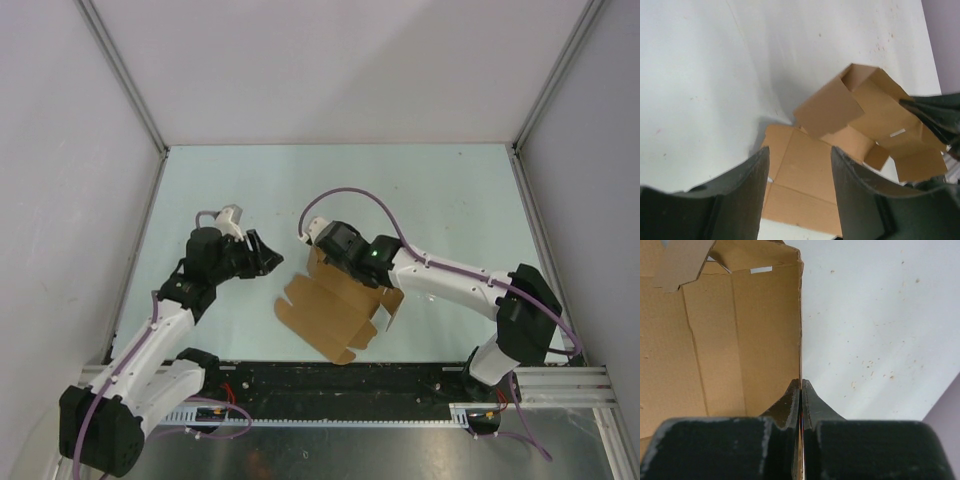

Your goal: Fold the paper box

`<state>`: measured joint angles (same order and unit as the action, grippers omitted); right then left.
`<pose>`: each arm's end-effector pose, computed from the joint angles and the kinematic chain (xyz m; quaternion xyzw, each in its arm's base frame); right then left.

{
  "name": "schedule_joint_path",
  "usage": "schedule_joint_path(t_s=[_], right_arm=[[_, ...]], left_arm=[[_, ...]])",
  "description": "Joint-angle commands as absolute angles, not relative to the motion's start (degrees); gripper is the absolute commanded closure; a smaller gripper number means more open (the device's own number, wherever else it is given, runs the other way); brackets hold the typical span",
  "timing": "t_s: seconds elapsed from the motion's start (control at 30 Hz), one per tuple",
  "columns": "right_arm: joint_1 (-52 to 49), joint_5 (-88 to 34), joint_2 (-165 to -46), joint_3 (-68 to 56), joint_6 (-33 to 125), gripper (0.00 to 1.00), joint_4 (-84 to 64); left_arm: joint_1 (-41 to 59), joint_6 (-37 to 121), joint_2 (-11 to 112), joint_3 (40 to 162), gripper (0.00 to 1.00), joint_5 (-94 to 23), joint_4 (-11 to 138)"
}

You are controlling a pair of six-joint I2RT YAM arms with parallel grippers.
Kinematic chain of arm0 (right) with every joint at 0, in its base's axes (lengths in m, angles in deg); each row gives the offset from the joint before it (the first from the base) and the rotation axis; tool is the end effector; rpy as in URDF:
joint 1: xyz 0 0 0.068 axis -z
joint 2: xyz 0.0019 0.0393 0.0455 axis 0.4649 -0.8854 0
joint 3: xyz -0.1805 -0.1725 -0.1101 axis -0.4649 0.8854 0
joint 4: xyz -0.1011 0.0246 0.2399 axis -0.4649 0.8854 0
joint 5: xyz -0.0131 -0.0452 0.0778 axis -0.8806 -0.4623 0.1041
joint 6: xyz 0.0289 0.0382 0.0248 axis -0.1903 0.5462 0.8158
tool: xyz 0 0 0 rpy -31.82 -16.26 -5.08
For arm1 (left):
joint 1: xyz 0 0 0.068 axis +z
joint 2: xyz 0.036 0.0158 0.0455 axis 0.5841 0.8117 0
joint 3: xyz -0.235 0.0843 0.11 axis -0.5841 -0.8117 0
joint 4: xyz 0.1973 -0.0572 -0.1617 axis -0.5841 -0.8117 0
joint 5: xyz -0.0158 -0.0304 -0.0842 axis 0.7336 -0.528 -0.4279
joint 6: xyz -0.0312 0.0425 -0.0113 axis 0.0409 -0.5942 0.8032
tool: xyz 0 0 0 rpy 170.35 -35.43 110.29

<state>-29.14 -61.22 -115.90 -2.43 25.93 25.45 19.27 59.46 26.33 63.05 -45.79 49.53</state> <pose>0.1980 0.2741 0.2669 -0.4779 0.7989 -0.0930 0.3532 0.1882 -0.0676 0.2523 -0.0092 0.8546 -0.3199 0.4089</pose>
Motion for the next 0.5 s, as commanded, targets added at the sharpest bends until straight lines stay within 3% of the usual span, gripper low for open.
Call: schedule_joint_path(t_s=[0.0,0.47], right_arm=[[-33.28,-70.48,-114.81,-2.63,25.61,1.00,24.74],[-38.04,-78.14,-117.36,-2.63,17.80,1.00,23.43]], left_arm=[[19.57,62.98,22.75,59.34,0.43,-42.67,53.68],[17.20,64.57,18.35,47.03,0.45,-42.67,68.46]])
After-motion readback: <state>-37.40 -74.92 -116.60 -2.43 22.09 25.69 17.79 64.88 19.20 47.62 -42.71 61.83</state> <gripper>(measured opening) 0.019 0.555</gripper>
